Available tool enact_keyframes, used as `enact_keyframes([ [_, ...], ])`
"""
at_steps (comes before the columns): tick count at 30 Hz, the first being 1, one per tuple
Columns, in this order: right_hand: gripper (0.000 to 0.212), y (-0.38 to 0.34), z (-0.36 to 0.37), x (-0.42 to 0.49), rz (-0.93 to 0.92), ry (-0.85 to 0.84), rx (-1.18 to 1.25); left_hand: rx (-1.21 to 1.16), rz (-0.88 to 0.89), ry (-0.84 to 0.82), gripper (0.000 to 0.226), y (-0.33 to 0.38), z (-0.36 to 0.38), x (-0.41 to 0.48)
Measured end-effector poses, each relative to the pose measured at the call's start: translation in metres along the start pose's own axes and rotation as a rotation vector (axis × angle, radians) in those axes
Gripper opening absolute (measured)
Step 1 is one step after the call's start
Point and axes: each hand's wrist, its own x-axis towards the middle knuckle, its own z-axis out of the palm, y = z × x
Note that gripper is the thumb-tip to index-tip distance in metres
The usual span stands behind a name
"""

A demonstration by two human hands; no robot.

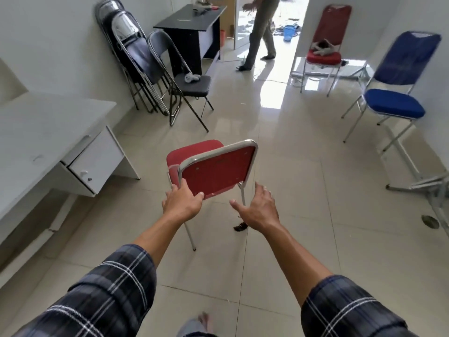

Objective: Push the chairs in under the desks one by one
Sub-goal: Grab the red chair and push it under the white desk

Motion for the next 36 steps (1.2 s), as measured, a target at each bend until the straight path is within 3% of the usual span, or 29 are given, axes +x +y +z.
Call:
enact_keyframes([
  [5,0.1,-0.038,-0.007,0.106,-0.052,0.073,0.071,-0.08,-0.056,0.097,0.078,0.028,-0.01,0.095],
  [8,0.093,-0.059,-0.011,0.159,-0.062,0.111,0.081,-0.087,-0.058,0.075,0.079,0.047,-0.012,0.141],
  [15,0.079,-0.07,-0.008,0.251,0.158,-0.028,-0.053,0.005,-0.107,-0.072,0.072,0.07,-0.003,0.202],
  [18,0.054,-0.065,-0.005,0.278,0.327,0.031,-0.01,-0.037,-0.177,-0.033,0.063,0.07,-0.003,0.21],
  [21,0.027,-0.072,-0.005,0.295,0.486,0.09,0.182,-0.133,-0.341,0.176,0.051,0.073,-0.01,0.211],
  [25,0.014,-0.073,-0.003,0.307,0.701,0.177,0.519,-0.382,-0.776,0.398,0.046,0.062,-0.012,0.212],
  [27,0.014,-0.071,-0.005,0.311,0.832,0.167,0.78,-0.647,-1.029,0.367,0.042,0.056,-0.014,0.206],
  [28,0.015,-0.07,-0.008,0.313,0.895,0.136,0.892,-0.849,-1.106,0.308,0.029,0.059,-0.015,0.2],
  [29,0.014,-0.069,-0.013,0.314,0.945,0.103,0.97,-1.068,-1.162,0.246,0.017,0.063,-0.017,0.196],
  [31,0.003,-0.059,-0.016,0.317,1.008,0.028,1.058,-1.362,-1.253,0.12,0.017,0.069,-0.018,0.192],
  [33,0.023,-0.05,-0.018,0.32,1.007,-0.106,1.165,-1.488,-1.261,0.03,0.009,0.071,-0.016,0.188],
  [36,0.045,-0.042,-0.024,0.322,0.991,-0.264,1.199,-1.659,-1.287,0.057,0.002,0.075,-0.015,0.184],
])
